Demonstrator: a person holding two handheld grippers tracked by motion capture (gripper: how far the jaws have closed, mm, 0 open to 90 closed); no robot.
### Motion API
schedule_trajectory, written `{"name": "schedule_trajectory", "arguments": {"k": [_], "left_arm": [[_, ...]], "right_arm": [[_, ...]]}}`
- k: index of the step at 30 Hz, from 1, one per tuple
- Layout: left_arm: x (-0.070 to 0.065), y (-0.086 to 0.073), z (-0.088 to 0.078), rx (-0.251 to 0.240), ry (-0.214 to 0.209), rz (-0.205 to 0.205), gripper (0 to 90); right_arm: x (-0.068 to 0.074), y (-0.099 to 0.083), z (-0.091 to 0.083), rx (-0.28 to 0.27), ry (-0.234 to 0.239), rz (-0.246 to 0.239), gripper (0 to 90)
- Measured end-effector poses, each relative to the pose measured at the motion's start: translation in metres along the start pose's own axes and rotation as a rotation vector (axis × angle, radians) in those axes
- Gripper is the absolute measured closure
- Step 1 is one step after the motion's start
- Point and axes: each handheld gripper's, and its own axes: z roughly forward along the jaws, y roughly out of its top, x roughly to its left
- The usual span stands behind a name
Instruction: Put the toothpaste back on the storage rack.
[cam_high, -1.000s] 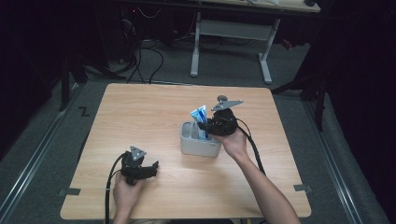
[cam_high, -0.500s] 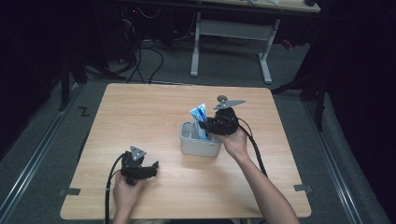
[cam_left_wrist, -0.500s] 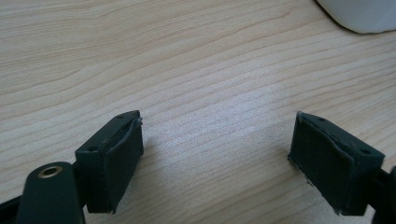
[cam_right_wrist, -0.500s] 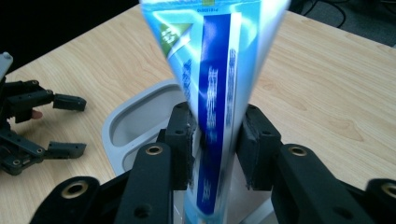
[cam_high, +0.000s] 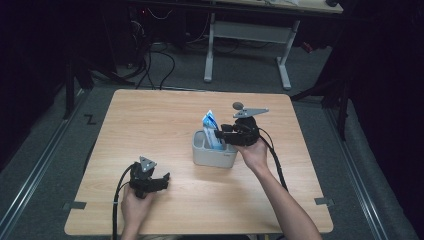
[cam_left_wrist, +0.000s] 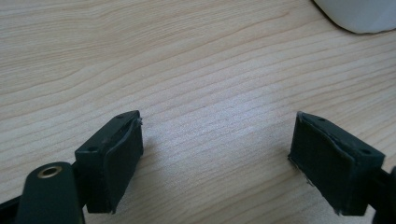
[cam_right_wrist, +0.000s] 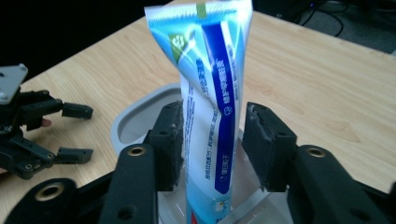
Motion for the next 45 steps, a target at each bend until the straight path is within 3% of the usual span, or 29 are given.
{"name": "schedule_trajectory", "arguments": {"k": [5, 21, 45], "left_arm": [[0.0, 0.0, 0.0, 0.0, 0.0, 0.0, 17.5], [0.0, 0.0, 0.0, 0.001, -0.001, 0.0, 17.3], [0.0, 0.0, 0.0, 0.001, -0.002, 0.0, 17.0]], "right_arm": [[0.0, 0.002, -0.015, -0.04, -0.021, -0.002, 52.8], [-0.009, 0.001, -0.042, -0.087, -0.051, 0.01, 52.2], [-0.029, -0.014, -0.084, -0.11, -0.122, 0.049, 55.3]]}}
